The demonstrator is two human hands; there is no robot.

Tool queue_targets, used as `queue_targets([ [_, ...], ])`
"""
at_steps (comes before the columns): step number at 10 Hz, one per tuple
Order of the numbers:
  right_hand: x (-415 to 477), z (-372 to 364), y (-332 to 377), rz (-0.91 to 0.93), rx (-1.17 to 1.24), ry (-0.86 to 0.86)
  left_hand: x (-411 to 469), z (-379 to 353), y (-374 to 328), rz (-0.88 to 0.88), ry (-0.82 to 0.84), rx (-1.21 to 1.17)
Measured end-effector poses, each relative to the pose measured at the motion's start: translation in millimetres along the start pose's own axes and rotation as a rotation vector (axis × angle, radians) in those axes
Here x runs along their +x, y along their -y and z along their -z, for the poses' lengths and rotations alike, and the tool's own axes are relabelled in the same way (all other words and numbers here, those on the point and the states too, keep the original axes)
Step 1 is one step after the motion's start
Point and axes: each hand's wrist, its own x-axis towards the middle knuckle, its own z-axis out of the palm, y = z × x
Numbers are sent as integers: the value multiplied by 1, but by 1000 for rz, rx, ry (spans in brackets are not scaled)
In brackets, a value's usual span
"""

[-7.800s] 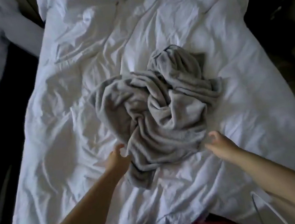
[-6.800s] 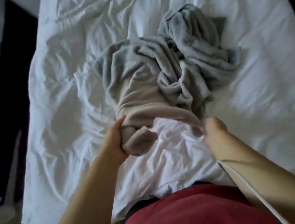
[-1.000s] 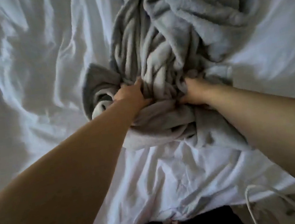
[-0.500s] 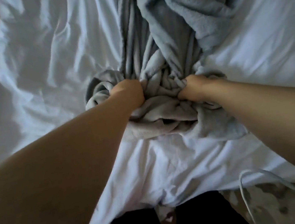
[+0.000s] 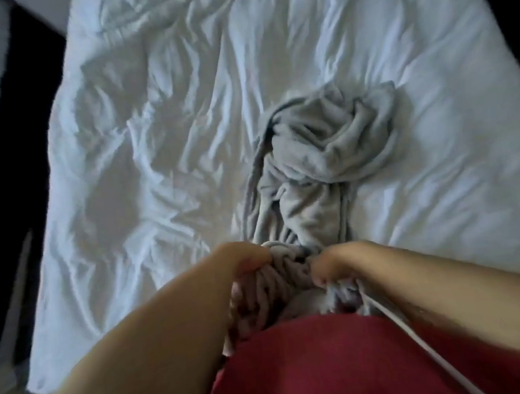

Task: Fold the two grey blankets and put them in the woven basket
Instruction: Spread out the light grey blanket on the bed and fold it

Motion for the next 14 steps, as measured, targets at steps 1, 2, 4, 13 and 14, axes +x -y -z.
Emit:
queue_targets([
  [1, -147, 186, 43, 63, 226, -785, -109, 111, -77, -434, -413, -441],
  [2, -343, 303, 61, 339, 639, -1508, -277, 216, -140, -982, -950, -785],
  [4, -593, 327, 74, 688, 398, -2219, -505, 272, -145, -1633, -1253, -1005],
  [13, -198, 81, -69, 206, 1005, -1270, -143, 93, -5, -754, -901, -1053],
  [14, -154, 28, -69, 113, 1047, -1166, -109, 43, 14, -586, -732, -1119],
])
